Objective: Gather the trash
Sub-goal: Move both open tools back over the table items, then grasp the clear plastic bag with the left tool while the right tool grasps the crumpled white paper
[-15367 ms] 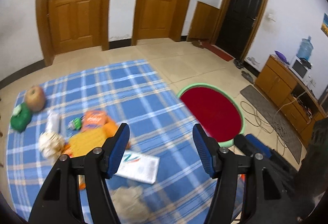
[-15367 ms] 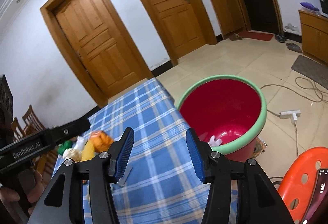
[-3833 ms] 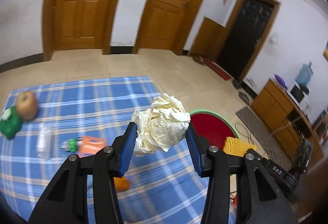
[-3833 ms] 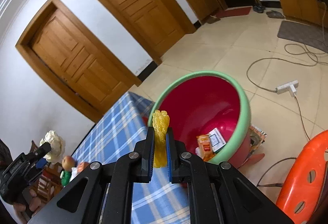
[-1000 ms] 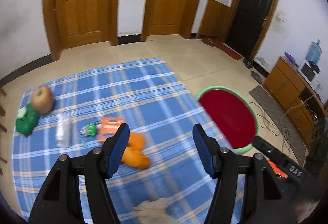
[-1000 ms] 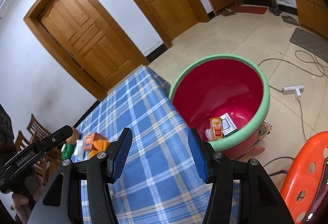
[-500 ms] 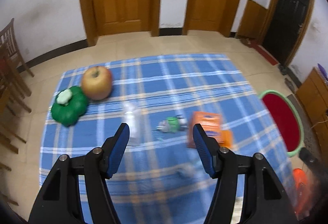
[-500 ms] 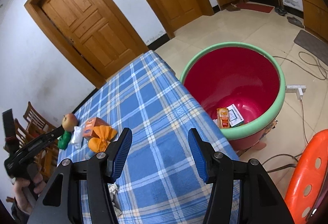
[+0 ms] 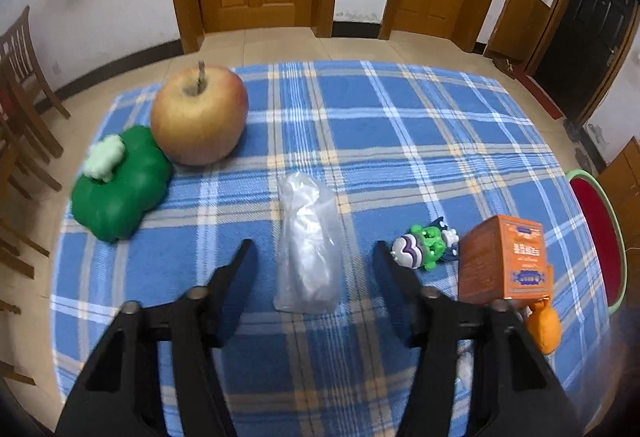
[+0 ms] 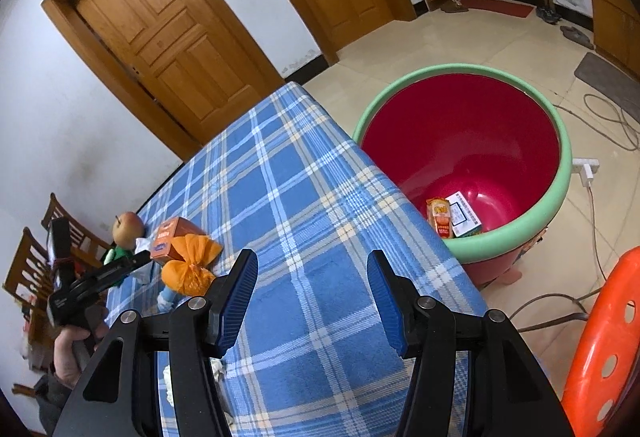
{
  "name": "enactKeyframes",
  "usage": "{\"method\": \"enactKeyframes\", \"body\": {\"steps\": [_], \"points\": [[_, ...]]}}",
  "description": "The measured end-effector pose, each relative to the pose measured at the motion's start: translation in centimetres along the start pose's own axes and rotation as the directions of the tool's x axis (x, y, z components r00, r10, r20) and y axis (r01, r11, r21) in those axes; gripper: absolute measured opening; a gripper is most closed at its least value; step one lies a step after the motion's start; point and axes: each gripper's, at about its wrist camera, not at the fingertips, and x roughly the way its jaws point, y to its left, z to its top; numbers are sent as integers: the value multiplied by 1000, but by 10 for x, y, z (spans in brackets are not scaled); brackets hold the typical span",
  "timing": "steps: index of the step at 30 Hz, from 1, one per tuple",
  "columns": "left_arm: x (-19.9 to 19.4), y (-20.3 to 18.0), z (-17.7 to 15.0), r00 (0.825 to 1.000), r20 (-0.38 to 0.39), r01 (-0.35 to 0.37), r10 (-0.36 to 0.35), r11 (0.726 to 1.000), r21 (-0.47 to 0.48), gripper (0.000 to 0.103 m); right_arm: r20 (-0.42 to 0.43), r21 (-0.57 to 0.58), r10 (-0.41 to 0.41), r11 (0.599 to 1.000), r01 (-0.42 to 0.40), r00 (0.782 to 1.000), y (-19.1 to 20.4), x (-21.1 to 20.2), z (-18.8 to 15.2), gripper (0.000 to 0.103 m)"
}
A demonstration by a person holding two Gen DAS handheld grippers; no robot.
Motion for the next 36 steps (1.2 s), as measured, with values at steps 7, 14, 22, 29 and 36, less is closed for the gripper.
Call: {"method": "enactKeyframes", "body": {"steps": [7,14,22,29,36], "points": [[1,1,-9,999,7,40,-40,999,-9,32,-8,-7,0,1000,0,1000,2,0,-4,58],[-33,-5,-24,996,54,65,-64,998,-10,31,-10,-32,26,999,-26,1000,12,-4,-10,58],[-81,-5,-51,990,100,100,-96,994,-37,31,-30,-82,50,995,-53,998,30,-6,-25,58],[-108,-4,-79,983,139,126,-118,991,-52,31,-59,-150,77,985,-85,995,52,-8,-46,58],[-121,4,-108,983,141,127,-115,989,-73,31,-73,-207,73,975,-87,995,69,-7,-65,58]]}}
